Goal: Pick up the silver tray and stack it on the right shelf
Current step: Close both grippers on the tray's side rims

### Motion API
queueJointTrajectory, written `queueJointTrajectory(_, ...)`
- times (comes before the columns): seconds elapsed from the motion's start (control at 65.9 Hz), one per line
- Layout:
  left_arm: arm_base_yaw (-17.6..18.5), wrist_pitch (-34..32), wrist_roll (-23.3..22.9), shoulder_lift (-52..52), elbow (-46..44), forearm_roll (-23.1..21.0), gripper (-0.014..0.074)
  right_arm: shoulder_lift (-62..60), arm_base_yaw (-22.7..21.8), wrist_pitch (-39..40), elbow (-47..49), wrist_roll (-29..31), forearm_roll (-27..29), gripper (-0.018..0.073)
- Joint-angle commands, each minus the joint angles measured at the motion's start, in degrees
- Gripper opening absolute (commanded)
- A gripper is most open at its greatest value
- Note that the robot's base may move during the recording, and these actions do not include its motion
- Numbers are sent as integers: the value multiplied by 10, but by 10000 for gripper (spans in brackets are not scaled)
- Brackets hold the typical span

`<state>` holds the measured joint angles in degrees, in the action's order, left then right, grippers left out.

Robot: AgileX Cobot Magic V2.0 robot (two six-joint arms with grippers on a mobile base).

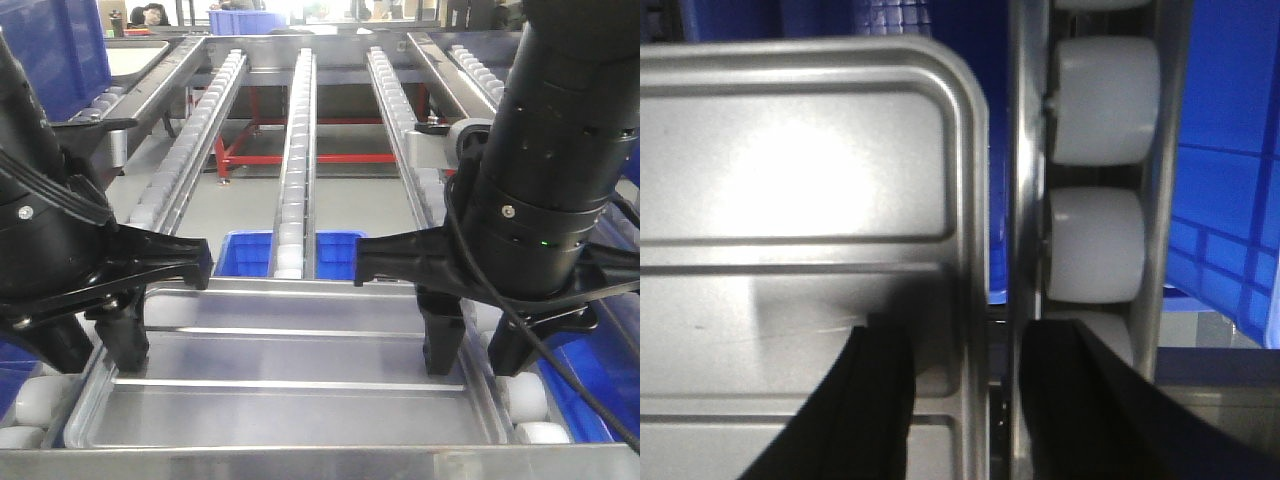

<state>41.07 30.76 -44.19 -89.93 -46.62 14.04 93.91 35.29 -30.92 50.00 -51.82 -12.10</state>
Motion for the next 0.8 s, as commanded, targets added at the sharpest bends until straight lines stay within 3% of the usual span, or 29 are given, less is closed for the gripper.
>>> queueJointTrajectory(0.0, -2, -15, -5, 18, -18, 8, 137, -18, -2, 2, 14, 4, -4, 384)
queueJointTrajectory(0.789, -2, -14, -5, -1, -18, 3, 137, -18, -2, 5, 14, 4, -4, 384)
